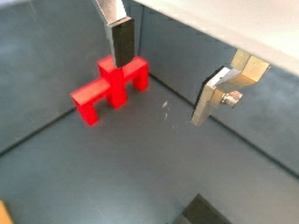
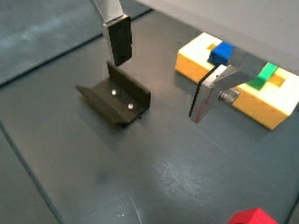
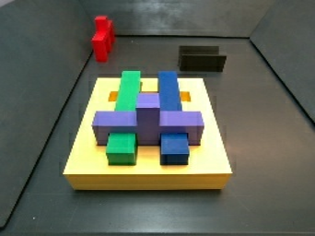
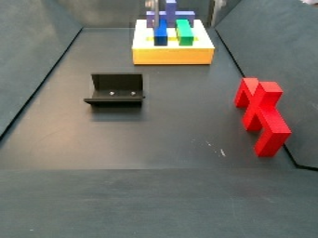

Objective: Pick up the red object. Move up. Move to above the board. Insert the red object.
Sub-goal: Pick up the red object.

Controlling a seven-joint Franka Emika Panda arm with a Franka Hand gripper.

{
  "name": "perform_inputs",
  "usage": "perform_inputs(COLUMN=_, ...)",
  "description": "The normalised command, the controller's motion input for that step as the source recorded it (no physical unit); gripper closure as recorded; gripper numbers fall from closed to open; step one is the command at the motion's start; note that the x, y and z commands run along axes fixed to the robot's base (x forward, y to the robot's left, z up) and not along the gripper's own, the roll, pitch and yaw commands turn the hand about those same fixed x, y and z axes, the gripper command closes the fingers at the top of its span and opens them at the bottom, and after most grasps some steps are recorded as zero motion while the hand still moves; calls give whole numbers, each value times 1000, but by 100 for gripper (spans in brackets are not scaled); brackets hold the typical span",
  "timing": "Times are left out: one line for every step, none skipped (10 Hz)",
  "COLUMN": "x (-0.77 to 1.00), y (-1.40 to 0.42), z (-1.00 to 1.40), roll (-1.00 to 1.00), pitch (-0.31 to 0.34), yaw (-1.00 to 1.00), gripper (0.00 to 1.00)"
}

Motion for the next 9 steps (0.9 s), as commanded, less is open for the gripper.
perform_inputs(x=-89, y=29, z=-54, roll=-70, pitch=-71, yaw=-389, gripper=0)
perform_inputs(x=-266, y=34, z=-60, roll=-61, pitch=-59, yaw=-797, gripper=0)
perform_inputs(x=-83, y=0, z=-111, roll=0, pitch=-20, yaw=-1000, gripper=0)
perform_inputs(x=-74, y=0, z=-89, roll=0, pitch=-24, yaw=-1000, gripper=0)
perform_inputs(x=-77, y=0, z=-86, roll=0, pitch=-24, yaw=-1000, gripper=0)
perform_inputs(x=-89, y=0, z=-123, roll=1, pitch=-4, yaw=-1000, gripper=0)
perform_inputs(x=-94, y=0, z=-146, roll=10, pitch=0, yaw=-1000, gripper=0)
perform_inputs(x=-91, y=0, z=-163, roll=17, pitch=0, yaw=-1000, gripper=0)
perform_inputs(x=-74, y=0, z=-160, roll=19, pitch=0, yaw=-1000, gripper=0)
